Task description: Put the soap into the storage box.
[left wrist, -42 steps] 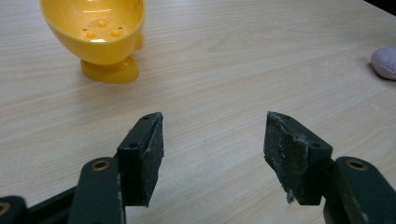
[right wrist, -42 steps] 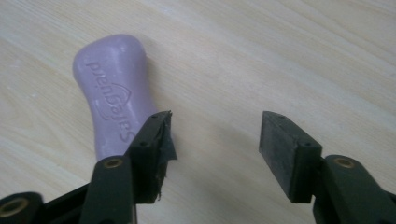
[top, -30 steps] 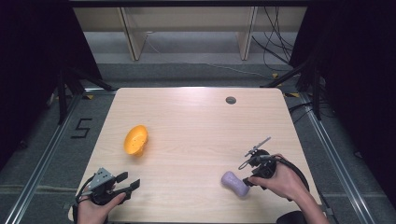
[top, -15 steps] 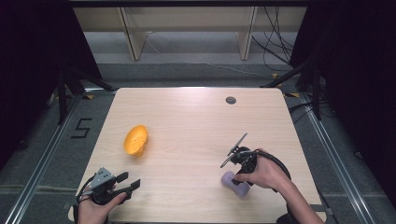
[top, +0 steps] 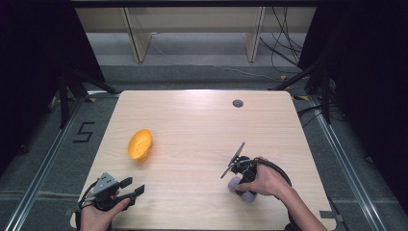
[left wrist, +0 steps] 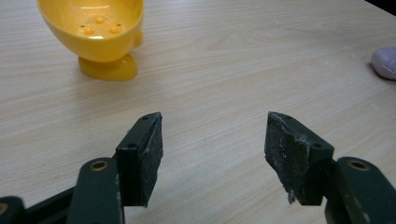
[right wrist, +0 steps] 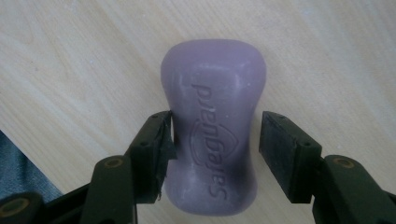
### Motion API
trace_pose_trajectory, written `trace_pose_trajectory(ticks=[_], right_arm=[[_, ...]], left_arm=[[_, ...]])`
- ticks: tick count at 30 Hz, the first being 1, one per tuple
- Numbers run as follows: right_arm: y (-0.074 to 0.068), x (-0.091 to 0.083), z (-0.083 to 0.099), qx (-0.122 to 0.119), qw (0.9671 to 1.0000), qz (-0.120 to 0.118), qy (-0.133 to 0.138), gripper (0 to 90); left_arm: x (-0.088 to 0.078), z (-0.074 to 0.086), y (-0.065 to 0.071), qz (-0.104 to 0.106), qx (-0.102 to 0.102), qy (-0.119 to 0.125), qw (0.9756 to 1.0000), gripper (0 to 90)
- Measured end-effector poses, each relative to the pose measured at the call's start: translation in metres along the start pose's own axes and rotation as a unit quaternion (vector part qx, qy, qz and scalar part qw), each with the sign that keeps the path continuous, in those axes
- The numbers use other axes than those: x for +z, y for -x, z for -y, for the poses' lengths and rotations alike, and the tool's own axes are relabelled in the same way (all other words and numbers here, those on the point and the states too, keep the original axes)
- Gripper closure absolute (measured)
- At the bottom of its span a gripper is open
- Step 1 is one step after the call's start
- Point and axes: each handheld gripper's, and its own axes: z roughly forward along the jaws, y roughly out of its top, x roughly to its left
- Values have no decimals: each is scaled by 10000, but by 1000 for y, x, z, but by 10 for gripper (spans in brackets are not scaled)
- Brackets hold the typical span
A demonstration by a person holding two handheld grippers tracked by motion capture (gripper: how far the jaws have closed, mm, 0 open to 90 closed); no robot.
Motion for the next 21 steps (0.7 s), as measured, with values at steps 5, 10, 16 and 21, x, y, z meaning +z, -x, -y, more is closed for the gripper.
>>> trace_pose_trajectory(ticks=[5, 10, 16, 21], right_arm=[[-3, 5, -2, -94, 9999, 51, -91, 451], [-6, 7, -2, -120, 9998, 115, -147, 464], [-8, 11, -4, -230, 9990, 278, -248, 490], [-11, 12, -4, -235, 9991, 295, -214, 498]], left_arm=[[1, 0, 0, 24, -16, 29, 10000, 367], [1, 0, 0, 6, 37, 14, 10000, 367], [1, 0, 0, 13, 54, 2, 10000, 369], [1, 0, 0, 15, 54, 7, 10000, 369]])
